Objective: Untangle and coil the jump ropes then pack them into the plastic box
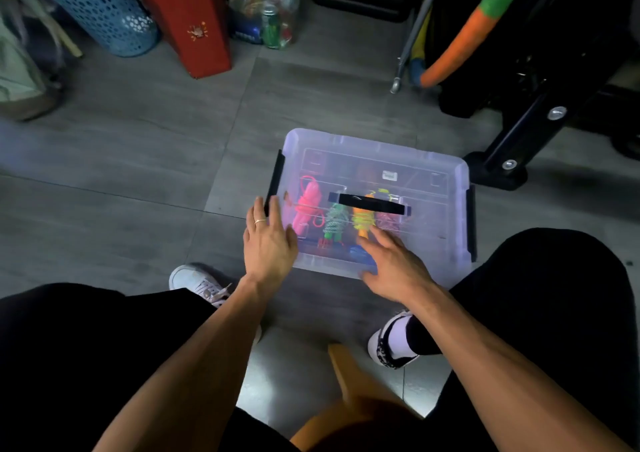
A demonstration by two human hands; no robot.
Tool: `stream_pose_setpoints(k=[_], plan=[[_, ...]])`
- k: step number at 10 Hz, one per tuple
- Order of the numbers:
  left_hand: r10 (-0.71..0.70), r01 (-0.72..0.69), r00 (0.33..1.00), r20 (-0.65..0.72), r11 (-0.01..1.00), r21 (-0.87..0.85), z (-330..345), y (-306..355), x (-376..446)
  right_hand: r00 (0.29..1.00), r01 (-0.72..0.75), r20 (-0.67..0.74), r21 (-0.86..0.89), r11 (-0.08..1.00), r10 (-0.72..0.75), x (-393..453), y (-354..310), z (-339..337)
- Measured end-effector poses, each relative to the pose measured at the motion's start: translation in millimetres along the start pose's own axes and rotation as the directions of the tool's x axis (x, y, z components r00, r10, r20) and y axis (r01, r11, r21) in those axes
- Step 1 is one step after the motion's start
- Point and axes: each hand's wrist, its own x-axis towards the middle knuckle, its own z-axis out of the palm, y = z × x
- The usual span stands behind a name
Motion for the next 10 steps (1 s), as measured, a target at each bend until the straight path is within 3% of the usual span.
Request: stream_pose_setpoints(k=[1,2,4,7,10], plan=[[0.183,-0.204,0.965,0.186,0.974,0.097,7.8,13.6,-13.1,0.986,-0.164,0.027,-0.022,0.986,0.165,-19.9,30.3,-2.1],[0.156,-0.198,0.948,0.277,0.971,0.131,8.1,21.7,-8.4,0.971,-0.236,0.035,0.037,0.971,0.235,-25.1,40.5,-1.1],[0.135,-0.22,0.903,0.409,0.961,0.169,-7.2,39.0,35.0,0.969,-0.247,0.012,0.119,0.962,0.247,-4.6,49.3,-10.2],[0.081,-0.191,0.911,0.405,0.952,0.239,-7.4,87.1,111.4,0.972,-0.235,0.027,0.155,0.96,0.233,85.3,82.0,-65.4],[0.117,-0.223,0.907,0.405,0.949,0.223,-7.7,99.8,154.2,0.98,-0.189,-0.029,0.19,0.963,0.198,120.6,97.3,-82.3]])
